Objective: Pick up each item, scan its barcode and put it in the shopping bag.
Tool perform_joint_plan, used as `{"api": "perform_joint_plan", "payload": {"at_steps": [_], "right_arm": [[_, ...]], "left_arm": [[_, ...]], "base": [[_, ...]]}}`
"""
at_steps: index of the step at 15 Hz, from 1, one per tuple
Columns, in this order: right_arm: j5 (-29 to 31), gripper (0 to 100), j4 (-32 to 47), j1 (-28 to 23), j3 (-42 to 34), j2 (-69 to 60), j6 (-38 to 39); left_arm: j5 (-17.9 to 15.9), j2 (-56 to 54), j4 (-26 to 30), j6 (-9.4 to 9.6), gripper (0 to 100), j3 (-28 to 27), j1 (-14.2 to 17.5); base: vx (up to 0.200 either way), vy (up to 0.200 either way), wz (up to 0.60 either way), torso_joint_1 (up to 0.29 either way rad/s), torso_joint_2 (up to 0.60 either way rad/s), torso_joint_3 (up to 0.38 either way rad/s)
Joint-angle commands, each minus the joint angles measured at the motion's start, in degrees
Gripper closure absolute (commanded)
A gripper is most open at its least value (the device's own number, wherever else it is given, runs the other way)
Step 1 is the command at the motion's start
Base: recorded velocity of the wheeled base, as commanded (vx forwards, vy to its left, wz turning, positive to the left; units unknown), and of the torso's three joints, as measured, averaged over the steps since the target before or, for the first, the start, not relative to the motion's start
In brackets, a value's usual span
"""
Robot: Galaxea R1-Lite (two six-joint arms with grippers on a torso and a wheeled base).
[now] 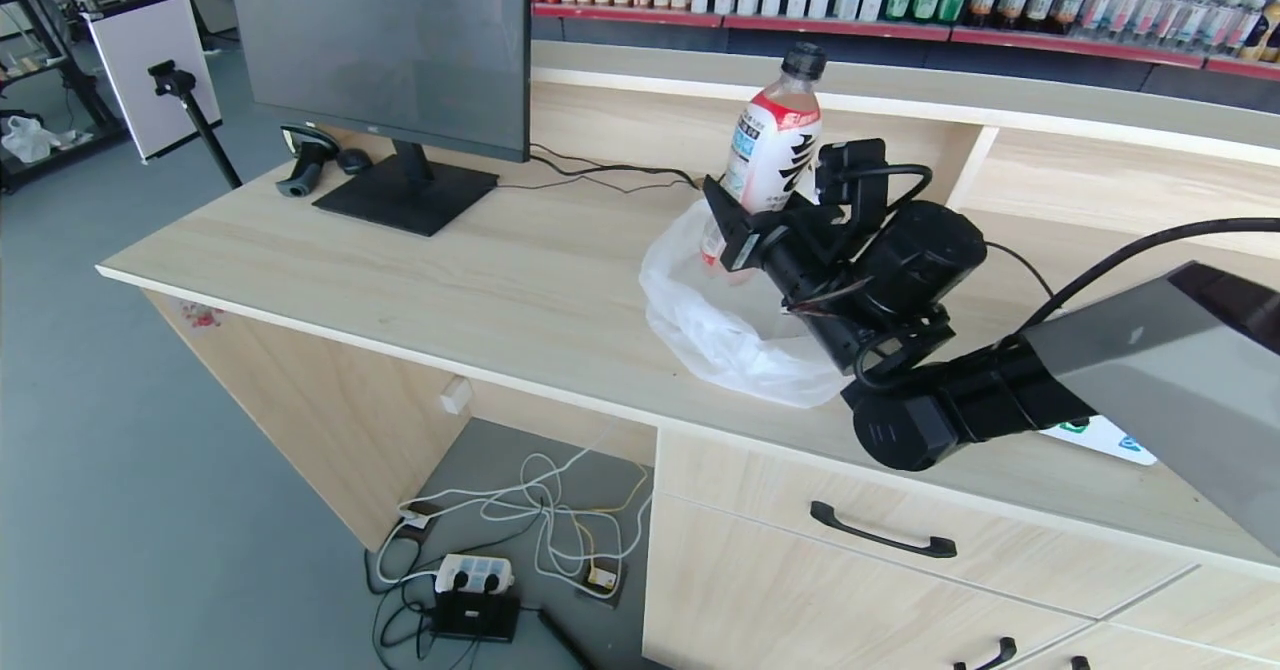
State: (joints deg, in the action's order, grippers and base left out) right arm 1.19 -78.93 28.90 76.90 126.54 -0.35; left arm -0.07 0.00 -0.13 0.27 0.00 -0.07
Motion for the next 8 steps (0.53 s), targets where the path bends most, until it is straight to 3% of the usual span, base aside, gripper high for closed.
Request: {"api": "perform_joint_plan", "payload": {"at_steps": [1,8], "right_arm": [[-0.76,100,2.47,-0.08,3.61,2.84,-0.70],[-1.11,100,6.60,-2.62,7.74,6.35,-4.83]], "left_arm": [[-0.01,0.00,-0.04,0.00,0,0.00,-0.01],[-0.01,0.00,-0.04,-0.09,0,0.00,-0.01]], "base": [[0.000,0.000,0.00,0.000,0.00,0.000],[0.000,0.000,0.00,0.000,0.00,0.000]]}}
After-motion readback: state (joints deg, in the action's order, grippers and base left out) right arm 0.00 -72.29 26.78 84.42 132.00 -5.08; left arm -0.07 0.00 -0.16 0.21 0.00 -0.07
